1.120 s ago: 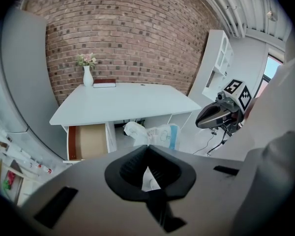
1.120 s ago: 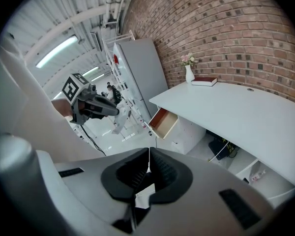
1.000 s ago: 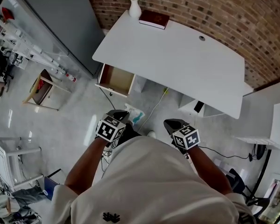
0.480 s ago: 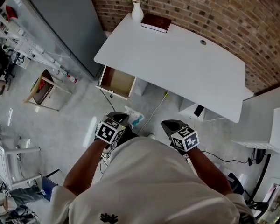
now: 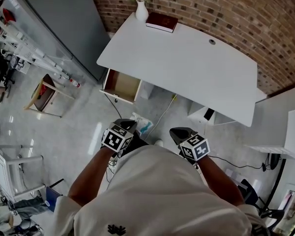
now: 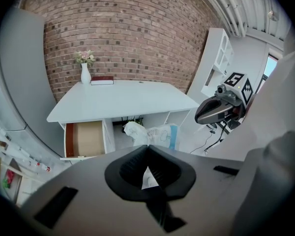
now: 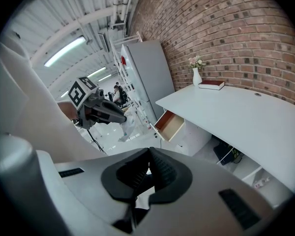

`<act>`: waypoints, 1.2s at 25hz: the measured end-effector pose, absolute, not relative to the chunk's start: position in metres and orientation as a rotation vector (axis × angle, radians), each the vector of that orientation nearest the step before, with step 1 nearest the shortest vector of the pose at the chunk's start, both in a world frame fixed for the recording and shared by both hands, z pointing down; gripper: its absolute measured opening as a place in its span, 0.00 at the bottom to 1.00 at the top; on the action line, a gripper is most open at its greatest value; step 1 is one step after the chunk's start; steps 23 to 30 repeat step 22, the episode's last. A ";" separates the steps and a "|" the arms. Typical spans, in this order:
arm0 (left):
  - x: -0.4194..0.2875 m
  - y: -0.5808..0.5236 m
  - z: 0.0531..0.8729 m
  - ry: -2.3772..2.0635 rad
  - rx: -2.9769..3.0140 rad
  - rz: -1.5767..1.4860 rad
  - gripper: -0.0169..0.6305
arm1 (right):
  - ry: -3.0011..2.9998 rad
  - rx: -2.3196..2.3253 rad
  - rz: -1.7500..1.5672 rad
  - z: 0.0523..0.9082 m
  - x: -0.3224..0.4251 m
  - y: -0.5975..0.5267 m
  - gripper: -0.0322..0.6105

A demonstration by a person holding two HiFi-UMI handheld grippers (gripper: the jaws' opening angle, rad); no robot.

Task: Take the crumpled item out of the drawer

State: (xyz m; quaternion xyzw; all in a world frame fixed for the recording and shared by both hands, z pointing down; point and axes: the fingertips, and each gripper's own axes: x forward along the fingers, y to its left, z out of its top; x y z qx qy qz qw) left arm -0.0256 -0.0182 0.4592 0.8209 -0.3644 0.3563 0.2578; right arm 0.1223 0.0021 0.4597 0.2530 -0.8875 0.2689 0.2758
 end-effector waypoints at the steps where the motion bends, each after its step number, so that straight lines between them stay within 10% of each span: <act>1: -0.024 -0.018 0.461 -0.984 2.224 0.967 0.06 | -2.382 0.678 0.727 0.461 0.123 0.003 0.10; 30: -0.006 -0.058 0.466 -0.945 2.264 1.013 0.06 | -2.373 0.715 0.758 0.476 0.137 -0.022 0.10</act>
